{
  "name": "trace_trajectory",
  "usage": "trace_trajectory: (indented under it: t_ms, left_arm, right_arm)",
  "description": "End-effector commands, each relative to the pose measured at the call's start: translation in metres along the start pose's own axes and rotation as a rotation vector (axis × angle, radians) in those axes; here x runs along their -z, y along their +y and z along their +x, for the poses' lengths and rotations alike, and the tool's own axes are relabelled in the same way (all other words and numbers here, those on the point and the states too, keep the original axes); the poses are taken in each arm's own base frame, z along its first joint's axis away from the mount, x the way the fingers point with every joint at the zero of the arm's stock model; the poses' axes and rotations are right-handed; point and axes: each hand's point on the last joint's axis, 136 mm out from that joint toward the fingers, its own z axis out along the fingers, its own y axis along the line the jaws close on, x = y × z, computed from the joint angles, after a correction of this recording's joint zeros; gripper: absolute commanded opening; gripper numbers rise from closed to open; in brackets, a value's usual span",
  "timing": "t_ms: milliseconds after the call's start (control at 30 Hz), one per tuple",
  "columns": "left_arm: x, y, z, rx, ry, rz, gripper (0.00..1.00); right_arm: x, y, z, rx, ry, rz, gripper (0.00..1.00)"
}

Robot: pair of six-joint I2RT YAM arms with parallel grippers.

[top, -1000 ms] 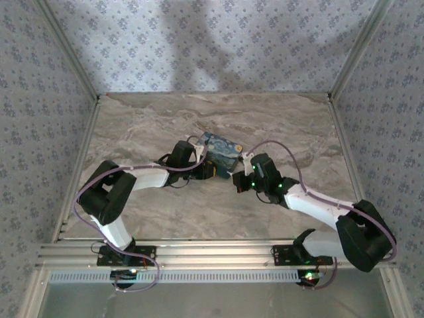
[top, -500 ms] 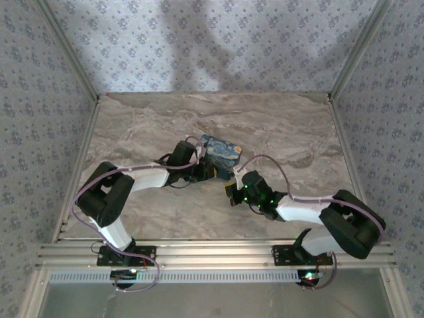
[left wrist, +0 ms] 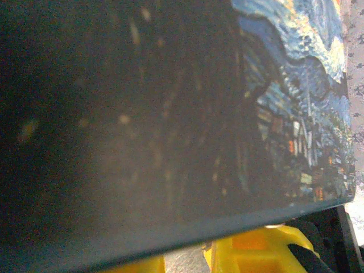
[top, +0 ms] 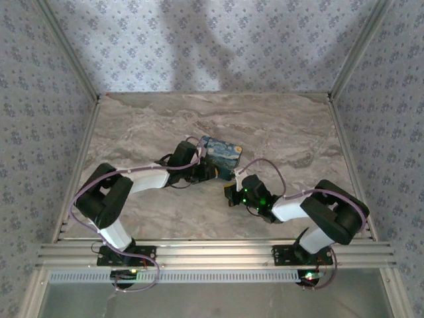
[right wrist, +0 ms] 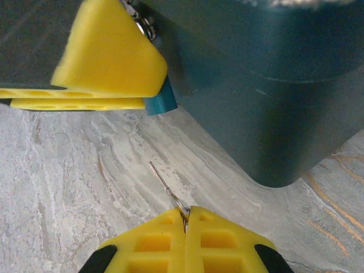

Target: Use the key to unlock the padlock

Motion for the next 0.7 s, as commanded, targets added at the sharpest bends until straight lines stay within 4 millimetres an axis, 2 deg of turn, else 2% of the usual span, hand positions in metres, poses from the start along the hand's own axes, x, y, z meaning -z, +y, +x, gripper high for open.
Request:
trace_trajectory:
  t_ms: [0, 667]
  left_arm:
    - [0.0098, -0.0287, -0.0128, -0.023, -0.043, 0.070, 0.19]
    - [0.0024, -0.0331, -0.0095, 0.002, -0.042, 0.080, 0.19]
  right_arm:
    - [-0.0019, -0.0032, -0.0078, -0.057, -0.053, -0.005, 0.00]
    - [-0.0112, -0.0101, -0.0112, -0.171, -0.091, 0.004, 0.00]
